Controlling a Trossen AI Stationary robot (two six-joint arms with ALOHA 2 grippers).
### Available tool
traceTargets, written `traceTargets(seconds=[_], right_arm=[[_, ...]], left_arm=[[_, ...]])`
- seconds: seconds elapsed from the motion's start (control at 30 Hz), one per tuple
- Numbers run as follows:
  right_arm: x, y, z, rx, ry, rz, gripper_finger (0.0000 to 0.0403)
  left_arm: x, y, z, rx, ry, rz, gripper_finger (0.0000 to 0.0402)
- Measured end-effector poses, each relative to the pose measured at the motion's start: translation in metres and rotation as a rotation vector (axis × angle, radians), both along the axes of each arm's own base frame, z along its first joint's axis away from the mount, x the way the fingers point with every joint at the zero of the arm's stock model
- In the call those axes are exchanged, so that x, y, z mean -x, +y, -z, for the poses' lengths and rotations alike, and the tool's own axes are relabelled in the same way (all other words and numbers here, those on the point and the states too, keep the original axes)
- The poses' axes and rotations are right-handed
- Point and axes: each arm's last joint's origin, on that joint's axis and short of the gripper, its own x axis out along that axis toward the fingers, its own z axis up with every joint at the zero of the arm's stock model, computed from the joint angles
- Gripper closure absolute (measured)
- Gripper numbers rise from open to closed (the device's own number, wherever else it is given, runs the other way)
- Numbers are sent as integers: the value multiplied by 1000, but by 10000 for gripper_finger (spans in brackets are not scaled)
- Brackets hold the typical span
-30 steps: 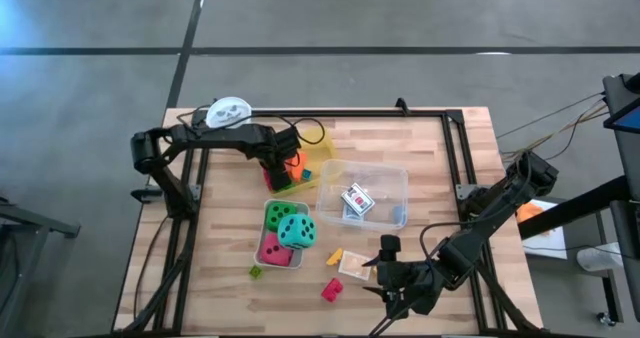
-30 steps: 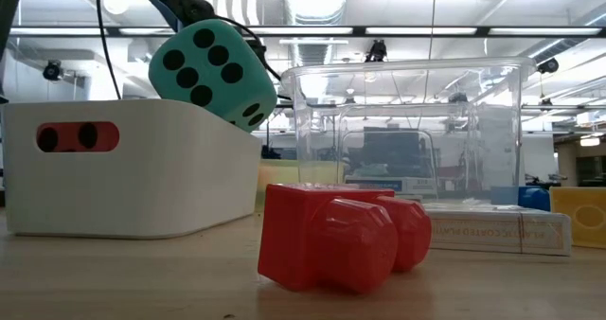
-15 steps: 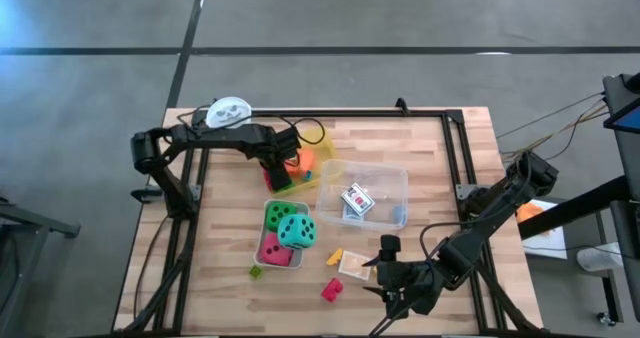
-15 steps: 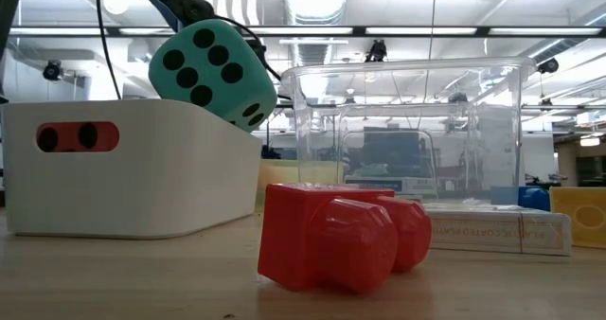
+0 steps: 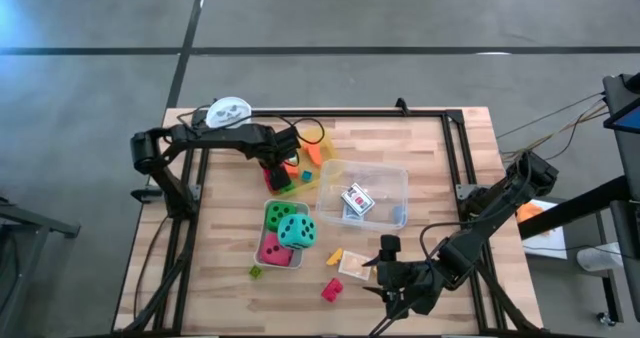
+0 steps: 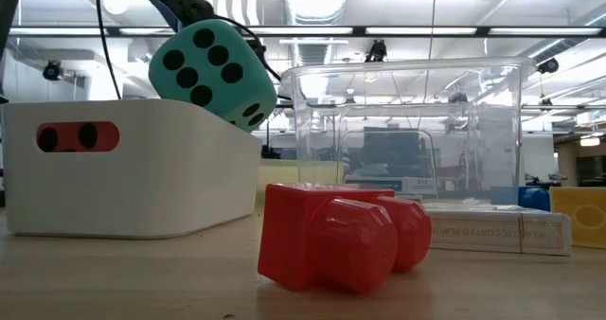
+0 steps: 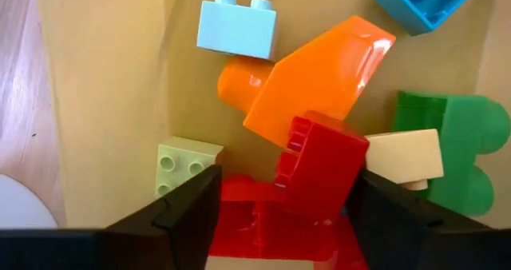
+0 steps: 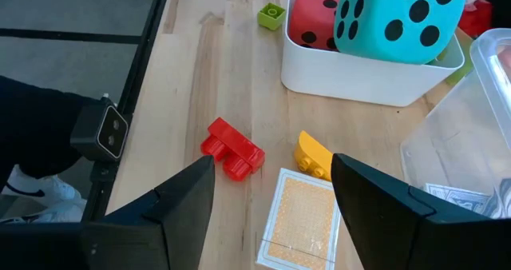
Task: Pick & Place Toys
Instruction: Put the red game piece into the yellow bin, then put the green game piece into the yellow bin
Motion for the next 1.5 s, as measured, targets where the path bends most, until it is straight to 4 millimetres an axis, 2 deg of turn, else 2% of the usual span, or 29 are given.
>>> traceTargets(seconds=[0.13, 0.27, 0.57, 0.77, 0.93, 1.1, 1.37, 1.5], right_arm=[[0, 0, 0, 0, 0, 0, 157], [0, 0, 0, 0, 0, 0, 157], [0, 0, 0, 0, 0, 0, 157], [0, 0, 0, -3, -1, 2, 157], [0, 0, 0, -4, -1, 2, 157], [0, 0, 0, -8, -5, 2, 157], [-1, 1, -1, -28, -13, 0, 157], [-1, 1, -1, -24, -13, -4, 157]], left_arm=[[1, -1, -4, -3, -11, 0, 119], [5, -2, -17, -23, -53, 0, 101], [27, -11, -61, -57, -108, -2, 98], [47, -33, -83, -26, -102, -77, 98], [56, -72, -90, 23, -72, -153, 98], [61, -131, -93, 60, -54, -117, 98], [89, -233, -95, 46, -227, -165, 98], [104, -270, -89, 70, -303, -198, 100]])
